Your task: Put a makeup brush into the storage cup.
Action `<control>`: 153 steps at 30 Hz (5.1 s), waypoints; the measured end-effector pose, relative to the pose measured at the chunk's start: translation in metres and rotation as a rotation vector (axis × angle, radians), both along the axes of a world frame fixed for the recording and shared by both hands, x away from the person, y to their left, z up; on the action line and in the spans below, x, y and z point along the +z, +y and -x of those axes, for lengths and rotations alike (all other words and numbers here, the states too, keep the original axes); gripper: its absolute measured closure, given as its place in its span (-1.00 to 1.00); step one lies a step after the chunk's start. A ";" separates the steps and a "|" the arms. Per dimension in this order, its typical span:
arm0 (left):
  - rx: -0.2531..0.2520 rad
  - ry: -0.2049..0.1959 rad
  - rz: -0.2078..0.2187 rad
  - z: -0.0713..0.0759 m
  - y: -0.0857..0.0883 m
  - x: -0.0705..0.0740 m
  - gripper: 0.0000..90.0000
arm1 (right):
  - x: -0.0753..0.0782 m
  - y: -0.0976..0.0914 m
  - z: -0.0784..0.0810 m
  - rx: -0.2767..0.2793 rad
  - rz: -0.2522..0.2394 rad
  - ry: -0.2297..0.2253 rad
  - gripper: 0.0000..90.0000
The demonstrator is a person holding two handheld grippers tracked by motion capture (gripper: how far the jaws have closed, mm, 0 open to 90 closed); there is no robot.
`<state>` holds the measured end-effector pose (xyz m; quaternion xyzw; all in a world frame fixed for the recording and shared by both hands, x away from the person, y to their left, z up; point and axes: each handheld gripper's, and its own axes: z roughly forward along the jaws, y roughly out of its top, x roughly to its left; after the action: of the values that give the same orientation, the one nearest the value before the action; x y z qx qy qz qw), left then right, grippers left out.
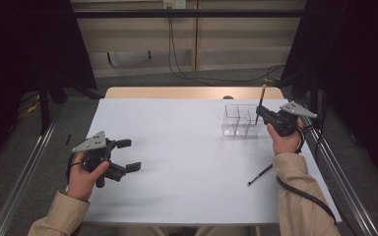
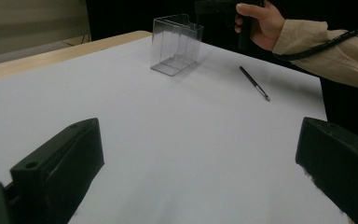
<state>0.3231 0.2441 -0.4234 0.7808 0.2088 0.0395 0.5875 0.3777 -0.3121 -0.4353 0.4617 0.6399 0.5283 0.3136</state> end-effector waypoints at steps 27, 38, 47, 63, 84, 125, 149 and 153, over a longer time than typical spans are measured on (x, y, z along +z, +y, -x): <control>0.002 0.001 0.000 0.000 0.001 0.000 -0.98 | -0.009 -0.001 0.000 -0.004 0.002 0.026 0.86; 0.000 0.002 -0.001 0.000 0.000 0.000 -0.98 | -0.010 -0.002 0.001 -0.006 0.012 0.031 0.85; 0.000 0.003 -0.001 0.000 0.000 0.000 -0.98 | -0.004 0.001 0.004 0.013 -0.007 0.032 0.07; 0.003 -0.003 0.001 0.000 0.001 0.001 -0.98 | 0.000 -0.003 0.021 0.043 -0.015 0.018 -0.49; 0.008 -0.005 0.011 0.000 0.003 0.003 -0.98 | 0.006 0.003 0.050 0.121 0.003 0.000 -0.69; 0.037 -0.039 0.017 0.000 0.012 0.002 -0.99 | 0.001 0.009 0.103 0.214 0.035 0.033 -0.75; 0.039 -0.048 0.016 0.001 0.015 0.001 -0.99 | 0.000 0.012 0.122 0.237 0.039 0.041 -0.76; 0.039 -0.051 0.019 0.001 0.015 0.002 -0.99 | 0.000 0.010 0.125 0.239 0.039 0.041 -0.76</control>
<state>0.3226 0.2594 -0.4216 0.7697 0.2093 0.0688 0.5991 0.2523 -0.3021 -0.4356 0.3869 0.7067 0.5397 0.2442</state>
